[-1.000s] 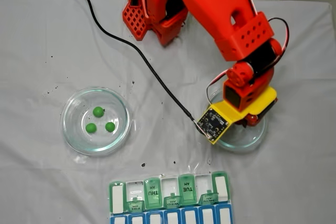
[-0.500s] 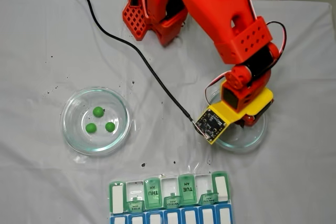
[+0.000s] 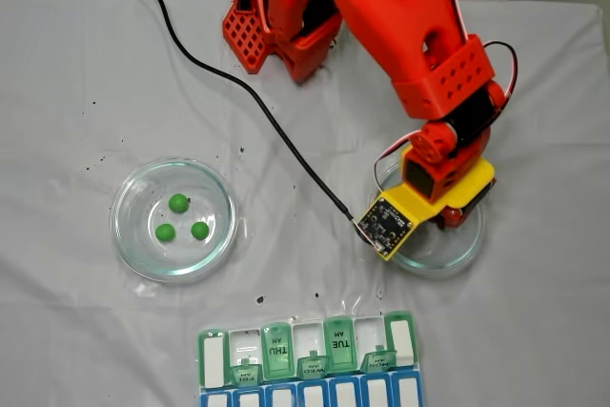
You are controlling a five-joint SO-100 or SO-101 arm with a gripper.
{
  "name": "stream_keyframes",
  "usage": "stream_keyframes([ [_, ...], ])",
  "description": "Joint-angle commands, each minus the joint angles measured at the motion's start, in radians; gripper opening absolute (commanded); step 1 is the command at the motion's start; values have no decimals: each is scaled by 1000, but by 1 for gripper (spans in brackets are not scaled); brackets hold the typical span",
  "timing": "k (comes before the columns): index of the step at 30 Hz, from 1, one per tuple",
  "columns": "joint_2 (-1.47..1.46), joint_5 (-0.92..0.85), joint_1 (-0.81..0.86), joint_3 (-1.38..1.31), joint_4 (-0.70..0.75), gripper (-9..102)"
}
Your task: Sort medicines into box.
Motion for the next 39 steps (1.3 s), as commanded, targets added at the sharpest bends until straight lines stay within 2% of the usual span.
stream_keyframes([
  [1,18,3,-14,-3,-15,8],
  [8,21,0,-17,-2,-12,0],
  [15,83,2,-23,-31,66,0],
  [27,293,101,14,-123,192,0],
  [32,337,55,80,-202,229,0],
  [39,275,-9,278,-405,295,0],
])
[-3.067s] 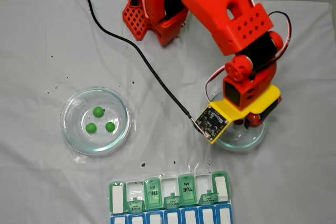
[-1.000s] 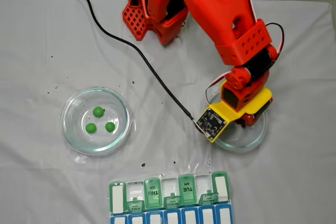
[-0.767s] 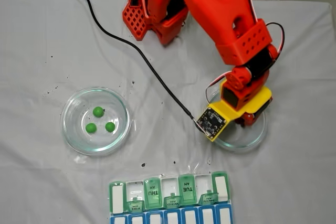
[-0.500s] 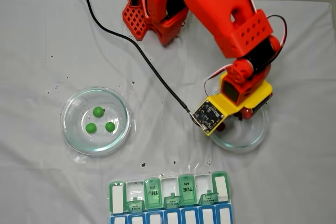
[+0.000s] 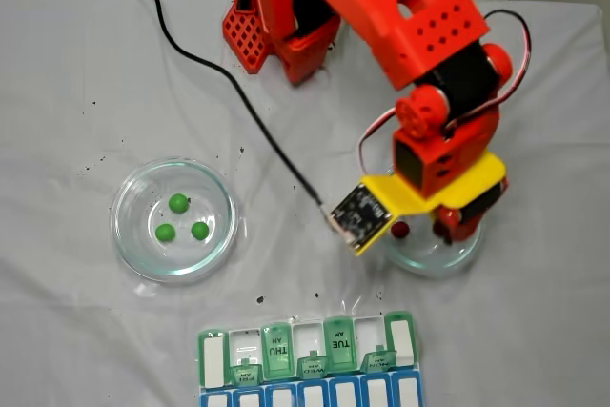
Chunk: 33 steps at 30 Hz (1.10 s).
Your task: Sort medicines into box.
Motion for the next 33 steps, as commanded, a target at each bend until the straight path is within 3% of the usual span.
stream_keyframes([
  [1,18,-40,109,-221,52,0],
  [8,-41,-41,221,-207,-60,0],
  [33,-302,-44,268,-161,-376,0],
])
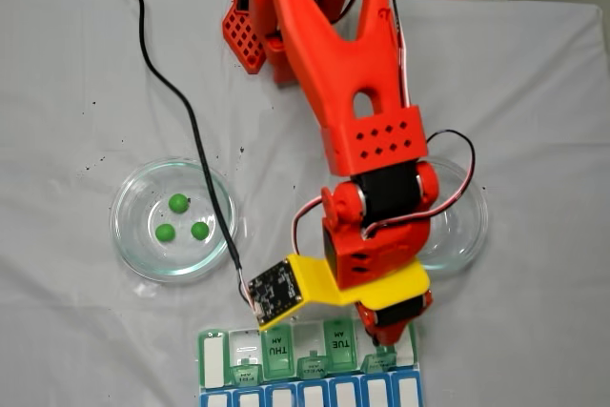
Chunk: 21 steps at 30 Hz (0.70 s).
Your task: Sort medicines into box.
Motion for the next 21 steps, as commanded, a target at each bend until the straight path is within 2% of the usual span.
stream_keyframes([
  [1,18,-14,17,-44,-69,0],
  [3,23,-44,11,-21,-100,0],
  [6,29,-63,0,-8,-92,11],
  [9,26,-60,0,-11,-87,16],
  [15,17,-60,-2,-9,-87,19],
  [18,40,-63,-2,-8,-78,16],
  [21,117,-87,-8,-3,-26,4],
])
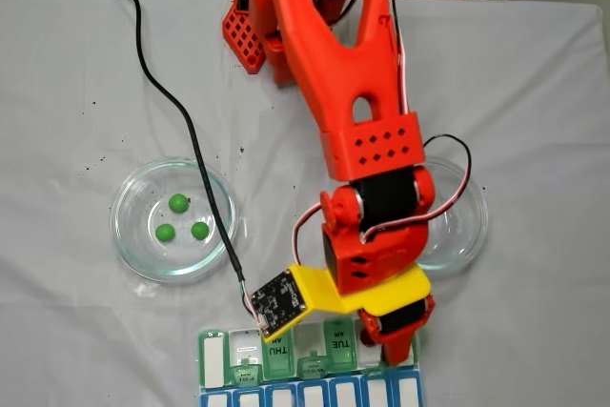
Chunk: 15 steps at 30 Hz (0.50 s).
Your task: Sort medicines into box.
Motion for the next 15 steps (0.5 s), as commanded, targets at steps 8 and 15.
stream_keyframes([
  [8,156,-74,-69,-284,518,0],
  [15,69,-58,-169,-479,874,0],
])
